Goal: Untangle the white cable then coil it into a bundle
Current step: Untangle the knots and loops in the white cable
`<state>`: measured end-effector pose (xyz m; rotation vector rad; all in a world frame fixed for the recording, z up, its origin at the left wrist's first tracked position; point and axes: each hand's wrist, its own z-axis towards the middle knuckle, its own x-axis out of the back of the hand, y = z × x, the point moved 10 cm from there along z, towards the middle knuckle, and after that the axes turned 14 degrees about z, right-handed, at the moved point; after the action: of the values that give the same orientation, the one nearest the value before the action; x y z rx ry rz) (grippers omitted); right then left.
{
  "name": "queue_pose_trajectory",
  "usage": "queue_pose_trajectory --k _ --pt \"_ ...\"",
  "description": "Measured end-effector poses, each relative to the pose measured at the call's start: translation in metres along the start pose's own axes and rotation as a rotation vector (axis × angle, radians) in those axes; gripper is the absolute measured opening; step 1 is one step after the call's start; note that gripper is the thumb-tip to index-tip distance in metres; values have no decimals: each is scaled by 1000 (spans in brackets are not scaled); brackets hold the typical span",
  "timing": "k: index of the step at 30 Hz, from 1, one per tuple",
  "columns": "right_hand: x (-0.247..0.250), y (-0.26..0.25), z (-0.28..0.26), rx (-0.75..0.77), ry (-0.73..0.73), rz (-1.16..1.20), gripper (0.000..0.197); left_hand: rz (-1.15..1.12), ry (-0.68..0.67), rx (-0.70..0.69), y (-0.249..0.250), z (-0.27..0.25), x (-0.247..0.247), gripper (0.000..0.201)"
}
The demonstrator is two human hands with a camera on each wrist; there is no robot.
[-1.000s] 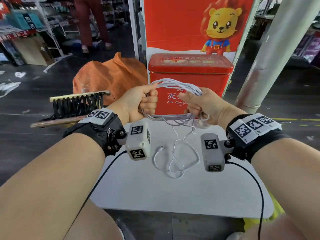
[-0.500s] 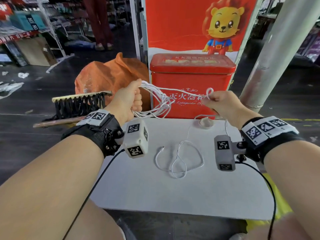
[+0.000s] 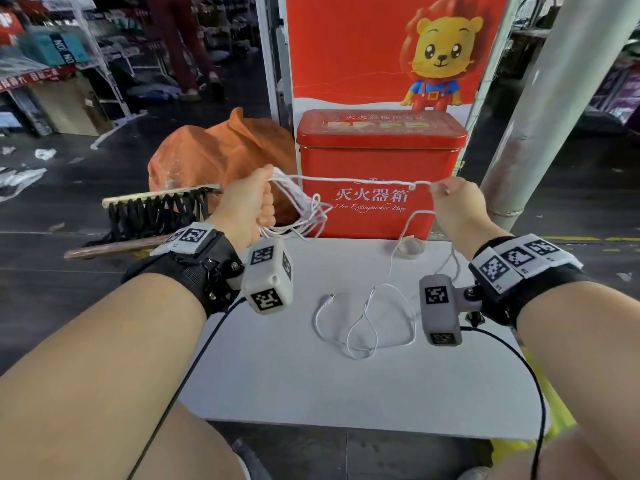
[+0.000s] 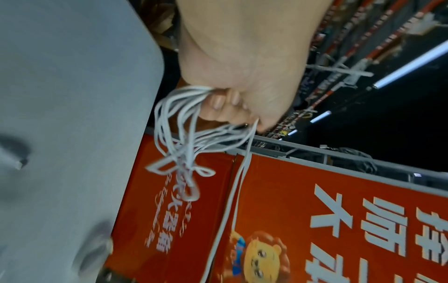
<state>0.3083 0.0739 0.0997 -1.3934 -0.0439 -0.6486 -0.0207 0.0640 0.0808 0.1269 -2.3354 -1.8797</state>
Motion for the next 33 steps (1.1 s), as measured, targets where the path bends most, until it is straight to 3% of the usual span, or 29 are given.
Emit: queue_pose_trajectory --k 3,6,10,13,17,18,19,21,24,27,30,33 --pt "3 17 1 -105 12 -6 28 -71 99 4 -4 1 12 40" --pt "-3 23 0 -178 -49 -42 30 -131 89 -7 -2 1 8 40" --pt "-16 8 -6 -37 -165 -111 37 -166 51 -14 0 3 8 42" --pt "-35 4 -16 32 -366 -181 51 -162 27 -17 -2 6 10 45" --pt "-57 10 -33 34 -574 -548 11 -130 -64 3 -1 5 -1 48" --pt "-61 9 -35 45 -593 -553 17 -120 -84 4 1 3 -5 48" --pt "-65 6 -37 45 -615 -474 23 -113 -101 1 3 0 -10 47" --pt "-68 -13 -40 37 -593 -80 25 -101 -129 -9 7 -5 -19 46" --pt "-50 -38 -31 134 -406 226 24 -82 -199 -3 12 -14 -32 46" --pt "-35 -30 -19 148 -318 200 27 -46 -348 7 18 -26 -46 49" --pt "-32 -14 -17 111 -354 78 27 -16 -483 -10 26 -41 -60 53" --pt "-40 -13 -26 135 -472 12 28 -20 -511 -59 34 -48 -66 53"
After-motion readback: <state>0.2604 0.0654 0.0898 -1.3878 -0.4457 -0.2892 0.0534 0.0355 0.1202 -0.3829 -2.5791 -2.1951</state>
